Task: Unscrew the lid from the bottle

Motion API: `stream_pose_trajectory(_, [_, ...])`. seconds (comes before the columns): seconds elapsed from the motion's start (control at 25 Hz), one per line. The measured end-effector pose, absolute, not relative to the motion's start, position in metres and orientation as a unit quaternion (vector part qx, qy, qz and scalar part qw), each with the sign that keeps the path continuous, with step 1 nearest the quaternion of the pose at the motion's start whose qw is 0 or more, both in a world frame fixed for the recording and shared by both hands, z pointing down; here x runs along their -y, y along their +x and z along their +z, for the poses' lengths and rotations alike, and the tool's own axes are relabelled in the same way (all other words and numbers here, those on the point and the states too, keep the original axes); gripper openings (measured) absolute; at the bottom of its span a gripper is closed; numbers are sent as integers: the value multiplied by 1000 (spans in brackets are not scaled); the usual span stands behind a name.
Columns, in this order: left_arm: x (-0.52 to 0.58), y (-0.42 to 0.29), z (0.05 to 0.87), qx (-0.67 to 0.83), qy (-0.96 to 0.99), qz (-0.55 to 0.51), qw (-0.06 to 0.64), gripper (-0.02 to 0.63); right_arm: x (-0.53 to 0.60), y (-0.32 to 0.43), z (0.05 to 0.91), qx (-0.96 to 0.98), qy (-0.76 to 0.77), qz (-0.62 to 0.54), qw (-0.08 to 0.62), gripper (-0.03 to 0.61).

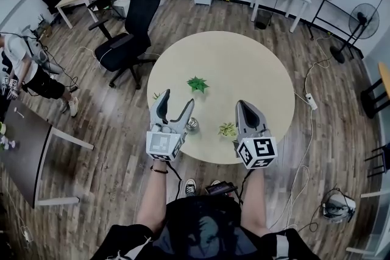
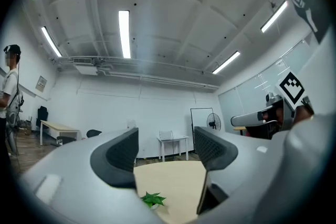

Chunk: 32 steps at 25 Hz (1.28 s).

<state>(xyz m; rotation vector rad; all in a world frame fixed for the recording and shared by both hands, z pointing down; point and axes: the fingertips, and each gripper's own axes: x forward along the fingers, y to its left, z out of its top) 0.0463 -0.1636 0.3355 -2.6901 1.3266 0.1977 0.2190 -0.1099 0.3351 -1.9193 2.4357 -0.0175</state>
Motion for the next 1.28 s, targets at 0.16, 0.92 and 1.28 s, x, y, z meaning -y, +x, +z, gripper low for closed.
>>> stream_pose_trajectory(0.16, [164,51,335,-431,-896,79,71,403,112,221,339,-786,-618,-8,15,2])
stream_pose_trajectory(0.92, [178,70,542,-421,-907,-8,1,434,116,217,417,-789,-607,-78,-55,2])
stream_pose_trajectory(1.28, [185,87,674,-401,-909,-79,-78,444,118,203,472,-798,-582,-114,-102,3])
